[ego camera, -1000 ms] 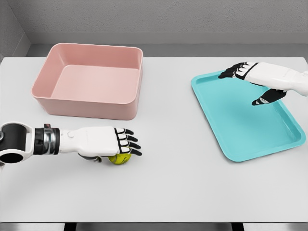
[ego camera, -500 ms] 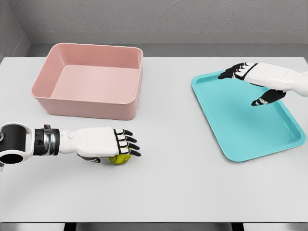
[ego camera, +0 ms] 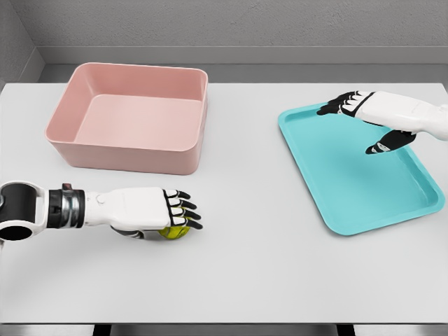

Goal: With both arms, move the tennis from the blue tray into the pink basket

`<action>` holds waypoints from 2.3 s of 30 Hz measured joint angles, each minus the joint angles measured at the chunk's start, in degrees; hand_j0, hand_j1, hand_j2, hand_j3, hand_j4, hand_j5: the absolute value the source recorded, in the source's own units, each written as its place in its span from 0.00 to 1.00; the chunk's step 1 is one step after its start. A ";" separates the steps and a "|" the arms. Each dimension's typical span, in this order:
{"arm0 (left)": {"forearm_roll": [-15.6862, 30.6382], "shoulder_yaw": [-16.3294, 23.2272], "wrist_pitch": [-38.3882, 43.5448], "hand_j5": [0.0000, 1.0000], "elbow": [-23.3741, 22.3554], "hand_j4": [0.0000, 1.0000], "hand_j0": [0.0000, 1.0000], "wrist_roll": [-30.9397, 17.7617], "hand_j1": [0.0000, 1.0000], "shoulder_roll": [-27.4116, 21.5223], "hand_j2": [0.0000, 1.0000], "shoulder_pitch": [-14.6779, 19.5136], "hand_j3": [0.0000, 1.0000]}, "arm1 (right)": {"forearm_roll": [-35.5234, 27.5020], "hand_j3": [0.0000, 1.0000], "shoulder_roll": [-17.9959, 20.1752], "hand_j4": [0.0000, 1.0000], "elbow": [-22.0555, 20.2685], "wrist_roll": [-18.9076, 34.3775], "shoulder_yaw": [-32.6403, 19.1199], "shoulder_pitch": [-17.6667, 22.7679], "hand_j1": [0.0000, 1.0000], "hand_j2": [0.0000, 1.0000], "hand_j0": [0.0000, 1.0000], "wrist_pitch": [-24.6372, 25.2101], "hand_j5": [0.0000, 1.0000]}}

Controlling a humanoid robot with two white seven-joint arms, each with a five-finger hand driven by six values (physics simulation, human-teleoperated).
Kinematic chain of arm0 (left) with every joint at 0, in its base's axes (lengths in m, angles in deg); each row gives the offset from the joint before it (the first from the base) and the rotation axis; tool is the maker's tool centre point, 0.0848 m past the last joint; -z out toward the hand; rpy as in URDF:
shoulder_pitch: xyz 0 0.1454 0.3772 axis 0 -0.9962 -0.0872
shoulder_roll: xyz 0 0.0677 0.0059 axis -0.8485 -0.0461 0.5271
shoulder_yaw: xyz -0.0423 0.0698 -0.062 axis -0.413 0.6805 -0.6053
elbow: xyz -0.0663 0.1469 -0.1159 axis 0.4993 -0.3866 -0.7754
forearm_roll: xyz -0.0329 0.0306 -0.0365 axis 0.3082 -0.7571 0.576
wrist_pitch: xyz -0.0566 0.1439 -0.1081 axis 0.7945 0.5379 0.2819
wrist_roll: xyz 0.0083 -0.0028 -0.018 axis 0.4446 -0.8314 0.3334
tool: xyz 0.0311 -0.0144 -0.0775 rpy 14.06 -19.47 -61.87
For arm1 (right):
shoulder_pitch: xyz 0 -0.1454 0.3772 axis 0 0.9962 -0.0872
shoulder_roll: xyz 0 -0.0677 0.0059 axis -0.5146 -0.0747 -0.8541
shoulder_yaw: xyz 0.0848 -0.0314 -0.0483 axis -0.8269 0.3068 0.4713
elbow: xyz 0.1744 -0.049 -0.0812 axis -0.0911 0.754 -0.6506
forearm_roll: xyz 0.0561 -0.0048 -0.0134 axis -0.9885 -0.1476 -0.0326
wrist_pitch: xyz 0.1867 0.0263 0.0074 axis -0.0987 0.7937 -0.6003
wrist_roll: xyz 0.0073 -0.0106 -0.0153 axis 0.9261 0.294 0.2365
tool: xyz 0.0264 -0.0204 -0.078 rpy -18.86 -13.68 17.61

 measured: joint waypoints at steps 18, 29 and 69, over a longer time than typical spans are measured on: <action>0.84 -0.26 0.05 0.69 0.09 0.69 0.69 0.15 0.69 -0.87 0.69 -0.09 0.69 | 0.00 1.00 -0.04 1.00 0.00 -0.01 0.00 0.00 1.00 1.00 1.00 0.00 1.00; 0.98 -0.34 0.05 0.63 0.09 0.63 0.63 0.16 0.63 -1.27 0.63 0.00 0.63 | 0.00 1.00 -0.06 1.00 0.00 0.00 0.00 0.00 1.00 1.00 1.00 0.00 1.00; 7.12 -5.52 -0.03 0.58 0.34 0.58 0.58 0.35 0.58 -3.65 0.58 4.57 0.58 | 0.00 1.00 0.03 1.00 -0.04 -0.07 0.00 0.35 1.00 1.00 1.00 0.00 1.00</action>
